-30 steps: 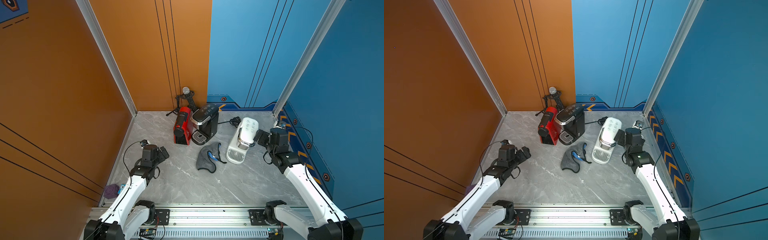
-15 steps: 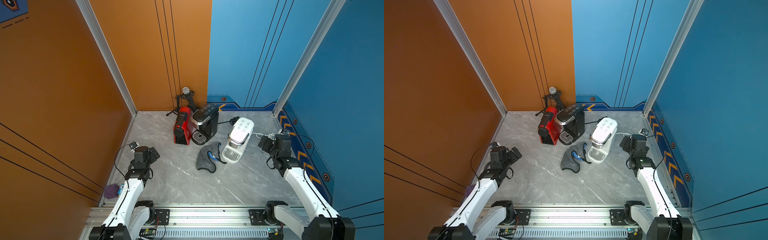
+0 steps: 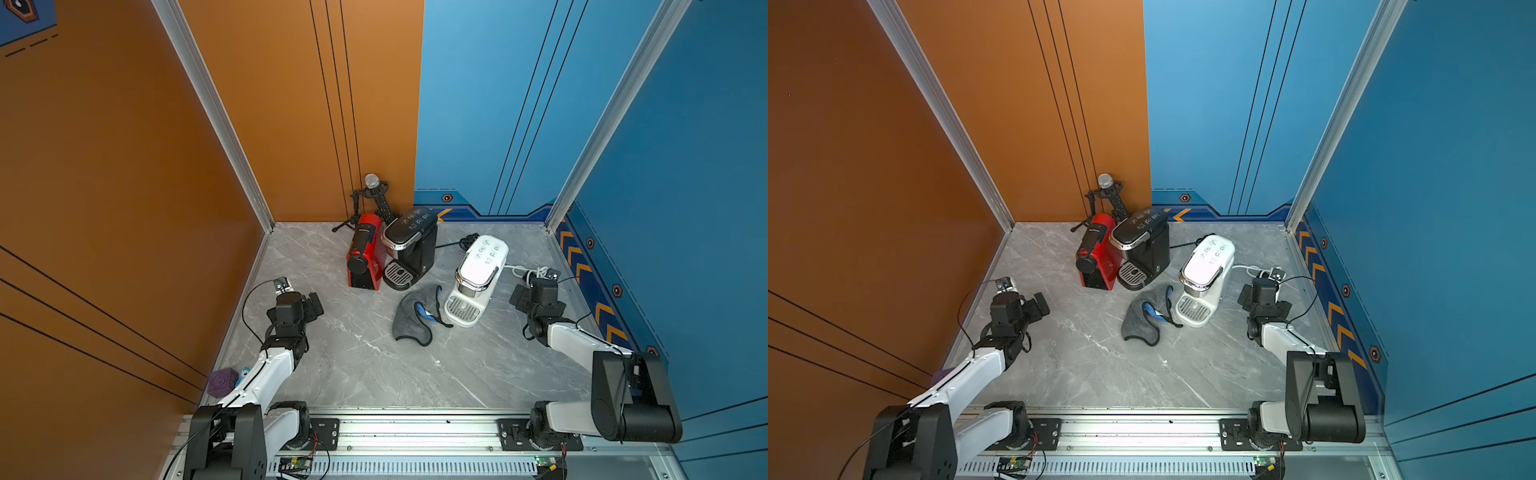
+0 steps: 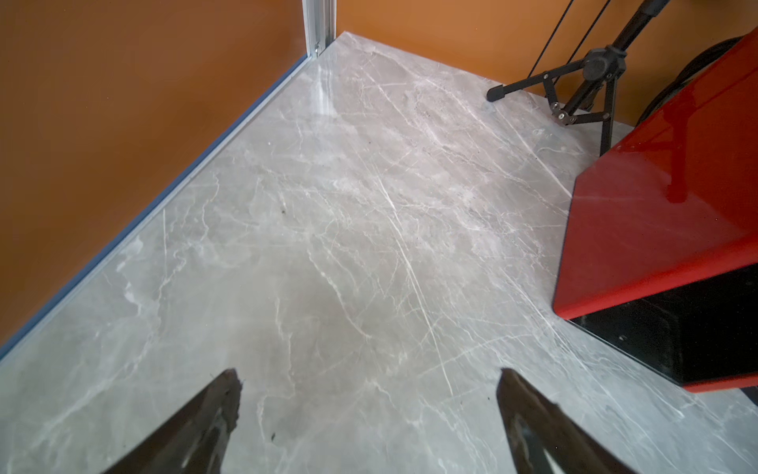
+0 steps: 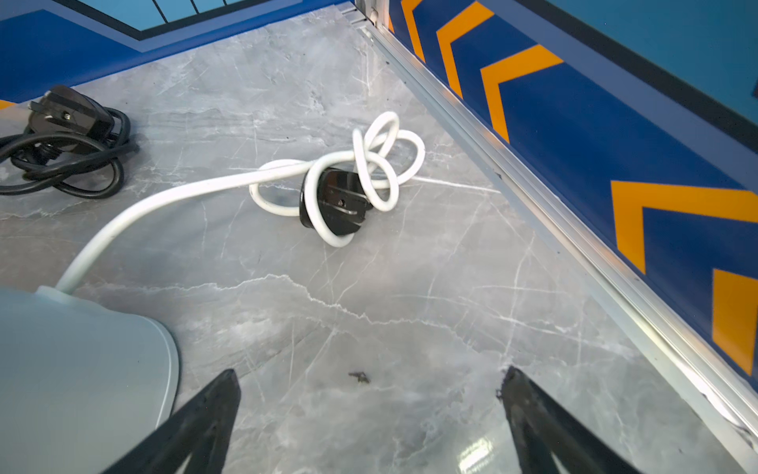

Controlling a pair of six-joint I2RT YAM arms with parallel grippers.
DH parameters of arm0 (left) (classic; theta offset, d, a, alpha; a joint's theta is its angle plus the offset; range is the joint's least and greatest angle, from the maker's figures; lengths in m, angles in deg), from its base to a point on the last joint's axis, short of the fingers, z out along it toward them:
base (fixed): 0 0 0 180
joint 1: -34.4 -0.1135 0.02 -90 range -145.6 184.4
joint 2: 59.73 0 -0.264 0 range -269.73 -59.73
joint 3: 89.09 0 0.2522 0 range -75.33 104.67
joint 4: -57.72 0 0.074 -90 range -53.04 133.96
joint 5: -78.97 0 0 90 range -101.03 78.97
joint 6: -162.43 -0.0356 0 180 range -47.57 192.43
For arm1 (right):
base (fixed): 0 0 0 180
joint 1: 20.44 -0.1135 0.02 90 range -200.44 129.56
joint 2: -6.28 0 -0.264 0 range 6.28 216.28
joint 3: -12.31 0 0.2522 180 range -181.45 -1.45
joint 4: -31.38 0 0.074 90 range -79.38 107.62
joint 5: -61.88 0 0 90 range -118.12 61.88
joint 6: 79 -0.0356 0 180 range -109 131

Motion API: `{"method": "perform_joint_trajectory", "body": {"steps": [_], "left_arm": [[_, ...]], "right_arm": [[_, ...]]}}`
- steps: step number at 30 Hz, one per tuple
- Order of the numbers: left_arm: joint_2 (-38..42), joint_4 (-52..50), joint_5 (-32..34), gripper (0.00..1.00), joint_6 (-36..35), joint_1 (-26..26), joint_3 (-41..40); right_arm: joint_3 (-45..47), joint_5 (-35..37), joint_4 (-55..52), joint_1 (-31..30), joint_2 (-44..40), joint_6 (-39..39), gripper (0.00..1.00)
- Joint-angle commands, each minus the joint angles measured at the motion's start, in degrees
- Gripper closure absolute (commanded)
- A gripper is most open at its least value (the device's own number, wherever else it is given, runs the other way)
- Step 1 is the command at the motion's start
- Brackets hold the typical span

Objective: Wipe the surface of a coffee machine
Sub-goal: Reset both arms

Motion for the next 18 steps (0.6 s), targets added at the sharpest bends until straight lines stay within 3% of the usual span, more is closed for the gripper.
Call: {"method": "perform_joint_trajectory", "body": {"steps": [1,4,8,14,18], "left_arm": [[-2.6,11.6,1.2,0.02,-5.1,0.2,-3.6],[-6.3,16.9,-0.7,0.02,-7.2,1.0,-4.0],[-10.9,23.3,-1.8,0.02,-10.7,2.6,-3.0],[-26.0,36.8,-3.3,0.02,-16.1,6.1,-0.9],[-24.5,36.8,-0.6,0.02,-14.1,5.6,-2.4]], "right_arm": [[3.0,-2.1,13.6,0.2,0.9,4.6,0.0],[6.6,-9.4,21.6,-0.1,1.3,8.1,0.0],[8.2,-11.8,31.4,-3.8,7.9,13.7,0.0],[7.5,-10.9,27.9,-3.6,6.8,13.3,0.0],[7.4,-11.1,27.8,-3.5,6.9,13.3,0.0]]}}
